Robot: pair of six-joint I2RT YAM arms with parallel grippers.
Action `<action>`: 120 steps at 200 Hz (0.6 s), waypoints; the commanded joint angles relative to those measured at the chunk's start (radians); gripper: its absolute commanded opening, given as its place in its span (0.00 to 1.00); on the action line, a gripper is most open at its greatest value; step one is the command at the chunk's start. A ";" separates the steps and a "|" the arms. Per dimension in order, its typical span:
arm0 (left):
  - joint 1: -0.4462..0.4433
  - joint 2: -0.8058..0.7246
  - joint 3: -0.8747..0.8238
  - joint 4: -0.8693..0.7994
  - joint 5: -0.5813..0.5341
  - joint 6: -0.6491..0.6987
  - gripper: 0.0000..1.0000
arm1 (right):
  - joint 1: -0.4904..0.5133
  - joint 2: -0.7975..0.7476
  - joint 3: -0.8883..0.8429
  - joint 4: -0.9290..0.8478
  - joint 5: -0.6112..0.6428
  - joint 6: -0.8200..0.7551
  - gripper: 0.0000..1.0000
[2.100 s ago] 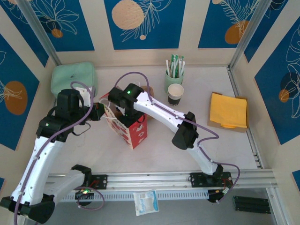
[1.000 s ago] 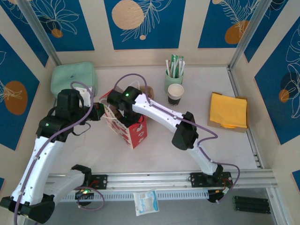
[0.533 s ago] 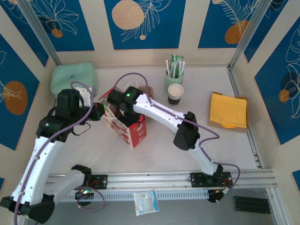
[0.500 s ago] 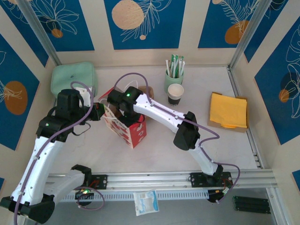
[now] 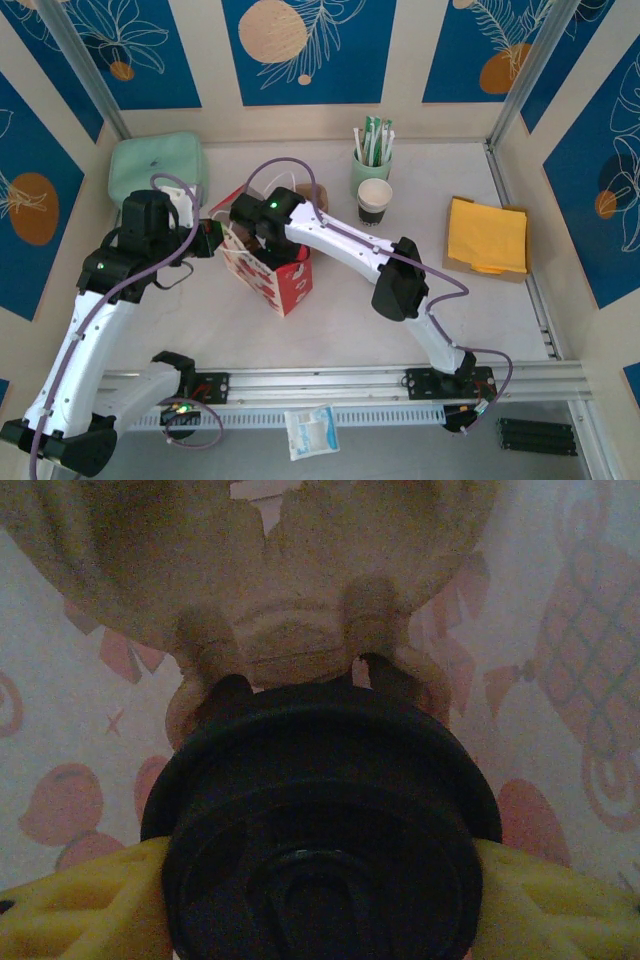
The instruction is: Pack the takeout coffee
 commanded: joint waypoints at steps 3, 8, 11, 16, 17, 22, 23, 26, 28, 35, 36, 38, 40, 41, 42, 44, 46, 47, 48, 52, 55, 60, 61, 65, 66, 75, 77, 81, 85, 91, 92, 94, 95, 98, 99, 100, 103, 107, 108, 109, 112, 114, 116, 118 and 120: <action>0.010 -0.008 -0.002 0.011 0.020 -0.010 0.00 | -0.008 -0.036 -0.022 0.037 0.018 0.015 0.52; 0.010 -0.008 -0.002 0.011 0.021 -0.010 0.00 | -0.008 -0.035 -0.022 0.038 0.018 0.015 0.52; 0.010 -0.008 -0.003 0.011 0.020 -0.010 0.00 | -0.009 -0.035 -0.021 0.039 0.017 0.017 0.52; 0.010 -0.009 -0.003 0.011 0.020 -0.010 0.00 | -0.008 -0.037 -0.021 0.038 0.019 0.017 0.52; 0.010 -0.009 -0.003 0.011 0.020 -0.010 0.00 | -0.009 -0.037 -0.022 0.038 0.019 0.017 0.52; 0.010 -0.009 -0.003 0.011 0.021 -0.008 0.00 | -0.008 -0.038 -0.022 0.040 0.019 0.017 0.52; 0.010 -0.008 -0.004 0.010 0.021 -0.010 0.00 | -0.007 -0.039 -0.022 0.040 0.020 0.017 0.52; 0.010 -0.008 -0.003 0.011 0.020 -0.010 0.00 | -0.007 -0.038 -0.022 0.041 0.020 0.015 0.52; 0.011 -0.008 -0.004 0.012 0.021 -0.010 0.00 | -0.007 -0.039 -0.023 0.041 0.020 0.015 0.52; 0.010 -0.010 -0.003 0.013 0.019 -0.010 0.00 | -0.008 -0.041 -0.025 0.042 0.022 0.017 0.52; 0.009 -0.009 -0.003 0.013 0.020 -0.011 0.00 | -0.008 -0.042 -0.025 0.042 0.022 0.018 0.52; 0.010 -0.010 -0.004 0.013 0.020 -0.010 0.00 | -0.008 -0.041 -0.025 0.042 0.023 0.017 0.52; 0.010 -0.009 -0.004 0.013 0.020 -0.010 0.00 | -0.008 -0.042 -0.026 0.043 0.024 0.017 0.52; 0.010 -0.009 -0.003 0.013 0.020 -0.010 0.00 | -0.008 -0.043 -0.026 0.044 0.024 0.018 0.52; 0.010 -0.008 -0.004 0.013 0.020 -0.010 0.00 | -0.008 -0.043 -0.026 0.044 0.025 0.017 0.52; 0.010 -0.008 -0.003 0.014 0.021 -0.010 0.00 | -0.008 -0.043 -0.026 0.043 0.023 0.017 0.52; 0.010 -0.008 -0.004 0.014 0.021 -0.010 0.00 | -0.009 -0.044 -0.026 0.043 0.025 0.017 0.52; 0.011 -0.008 -0.004 0.014 0.020 -0.010 0.00 | -0.009 -0.045 -0.026 0.044 0.025 0.017 0.52; 0.010 -0.007 -0.004 0.014 0.021 -0.009 0.00 | -0.009 -0.045 -0.026 0.043 0.025 0.017 0.52; 0.010 -0.008 -0.005 0.014 0.021 -0.009 0.00 | -0.008 -0.045 -0.027 0.043 0.027 0.018 0.52; 0.010 -0.008 -0.005 0.017 0.021 -0.010 0.00 | -0.008 -0.046 -0.027 0.043 0.027 0.019 0.52; 0.010 -0.008 -0.005 0.016 0.021 -0.010 0.00 | -0.008 -0.047 -0.027 0.045 0.029 0.019 0.52; 0.010 -0.008 -0.005 0.016 0.020 -0.010 0.00 | -0.008 -0.048 -0.027 0.045 0.029 0.019 0.52; 0.010 -0.008 -0.005 0.017 0.021 -0.011 0.00 | -0.007 -0.048 -0.028 0.045 0.029 0.018 0.52; 0.010 -0.007 -0.005 0.016 0.022 -0.011 0.00 | -0.008 -0.049 -0.027 0.045 0.029 0.018 0.52; 0.010 -0.007 -0.005 0.017 0.023 -0.011 0.00 | -0.008 -0.052 -0.028 0.047 0.028 0.020 0.52; 0.010 -0.008 -0.004 0.016 0.023 -0.011 0.00 | -0.008 -0.051 -0.027 0.047 0.028 0.020 0.52; 0.010 -0.008 -0.005 0.016 0.022 -0.011 0.00 | -0.007 -0.052 -0.028 0.047 0.029 0.021 0.52; 0.010 -0.008 -0.004 0.016 0.022 -0.011 0.00 | -0.008 -0.053 -0.028 0.049 0.029 0.020 0.52; 0.010 -0.008 -0.003 0.015 0.023 -0.011 0.00 | -0.009 -0.052 -0.027 0.049 0.030 0.020 0.52; 0.010 -0.008 -0.004 0.014 0.022 -0.011 0.00 | -0.008 -0.052 -0.028 0.049 0.030 0.020 0.52; 0.010 -0.009 -0.004 0.015 0.022 -0.011 0.00 | -0.008 -0.052 -0.027 0.049 0.030 0.020 0.52; 0.010 -0.009 -0.004 0.014 0.022 -0.011 0.00 | -0.008 -0.053 -0.027 0.050 0.030 0.020 0.52; 0.010 -0.009 -0.004 0.014 0.021 -0.011 0.00 | -0.008 -0.053 -0.028 0.049 0.030 0.020 0.52; 0.010 -0.009 -0.005 0.014 0.022 -0.011 0.00 | -0.008 -0.053 -0.028 0.049 0.031 0.021 0.52; 0.010 -0.010 -0.005 0.013 0.022 -0.011 0.00 | -0.008 -0.053 -0.027 0.049 0.030 0.020 0.52; 0.009 -0.010 -0.006 0.014 0.022 -0.011 0.00 | -0.008 -0.052 -0.027 0.050 0.031 0.020 0.52; 0.010 -0.010 -0.005 0.015 0.022 -0.011 0.00 | -0.008 -0.052 -0.028 0.051 0.031 0.021 0.52; 0.010 -0.011 -0.005 0.014 0.022 -0.011 0.00 | -0.008 -0.052 -0.028 0.051 0.031 0.020 0.52; 0.010 -0.010 -0.005 0.014 0.022 -0.011 0.00 | -0.008 -0.052 -0.027 0.051 0.031 0.020 0.52; 0.010 -0.010 -0.006 0.014 0.022 -0.011 0.00 | -0.009 -0.053 -0.027 0.051 0.031 0.020 0.52; 0.010 -0.010 -0.005 0.014 0.022 -0.011 0.00 | -0.008 -0.053 -0.027 0.051 0.031 0.021 0.52; 0.010 -0.011 -0.006 0.014 0.022 -0.011 0.00 | -0.008 -0.053 -0.027 0.051 0.031 0.020 0.52; 0.010 -0.010 -0.005 0.014 0.022 -0.011 0.00 | -0.008 -0.053 -0.027 0.051 0.031 0.020 0.52; 0.010 -0.010 -0.006 0.015 0.022 -0.011 0.00 | -0.008 -0.052 -0.028 0.051 0.032 0.020 0.52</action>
